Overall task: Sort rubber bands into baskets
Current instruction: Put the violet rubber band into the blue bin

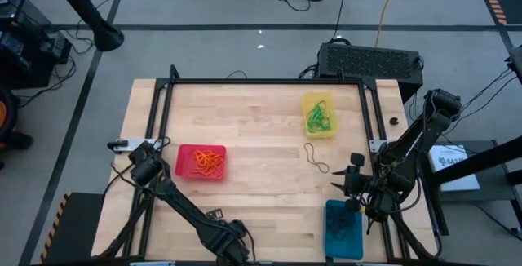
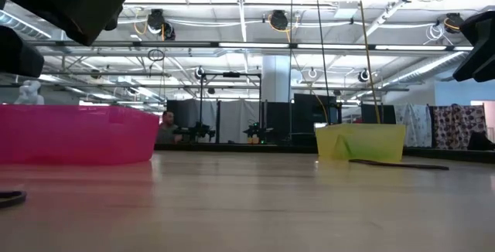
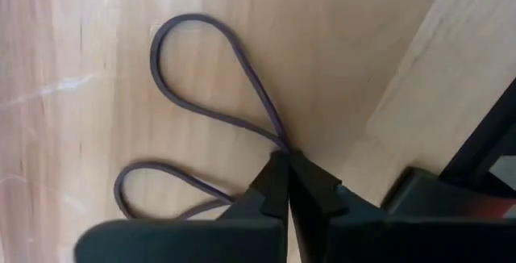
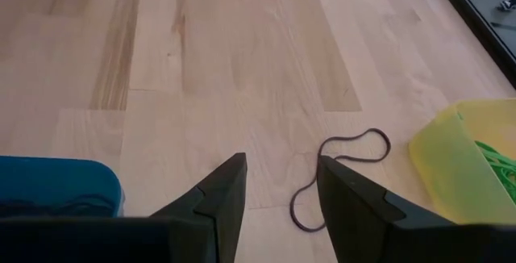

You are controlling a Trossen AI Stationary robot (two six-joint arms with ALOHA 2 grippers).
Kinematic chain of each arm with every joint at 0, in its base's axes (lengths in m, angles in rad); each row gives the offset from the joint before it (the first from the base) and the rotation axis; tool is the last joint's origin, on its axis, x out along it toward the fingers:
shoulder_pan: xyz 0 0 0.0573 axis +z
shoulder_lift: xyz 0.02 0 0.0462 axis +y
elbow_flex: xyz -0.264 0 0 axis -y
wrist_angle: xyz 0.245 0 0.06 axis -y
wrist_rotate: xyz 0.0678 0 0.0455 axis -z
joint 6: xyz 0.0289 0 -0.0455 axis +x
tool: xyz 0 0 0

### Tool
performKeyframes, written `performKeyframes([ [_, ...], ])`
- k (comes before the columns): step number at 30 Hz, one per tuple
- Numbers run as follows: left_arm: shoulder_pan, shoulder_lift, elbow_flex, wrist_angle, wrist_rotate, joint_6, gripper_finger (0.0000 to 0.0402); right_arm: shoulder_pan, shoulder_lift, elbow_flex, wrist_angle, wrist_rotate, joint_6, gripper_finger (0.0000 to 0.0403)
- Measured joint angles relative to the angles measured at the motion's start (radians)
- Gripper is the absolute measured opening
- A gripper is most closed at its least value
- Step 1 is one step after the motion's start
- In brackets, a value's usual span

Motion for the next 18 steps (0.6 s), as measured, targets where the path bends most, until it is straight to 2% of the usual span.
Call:
performKeyframes([
  [3,0.004,0.006,0.029,-0.032,-0.013,0.028,0.0006,0.0,0.0,0.0,0.001,0.0,0.0,0.0146],
  [5,0.01,0.009,0.064,-0.061,-0.068,0.052,0.0004,0.0,0.0,0.0,0.001,0.0,0.0,0.0146],
  [7,0.023,0.008,0.116,-0.069,-0.145,0.086,0.0003,0.0,0.0,0.0,0.008,0.0,0.0,0.0146],
  [10,0.048,0.007,0.197,-0.014,-0.32,0.202,0.0003,0.0,0.0,0.0,0.022,0.0,0.0,0.0146],
  [13,0.086,0.007,0.248,0.183,-0.502,0.392,0.0003,0.0,0.0,0.0,0.028,-0.001,0.0,0.0146],
  [15,0.118,0.006,0.264,0.383,-0.592,0.543,0.0002,0.0,0.0,0.0,0.028,-0.001,0.0,0.0146],
  [18,0.169,0.006,0.265,0.704,-0.582,0.757,0.0002,0.0,0.0,0.0,0.028,-0.002,0.008,0.0146],
])
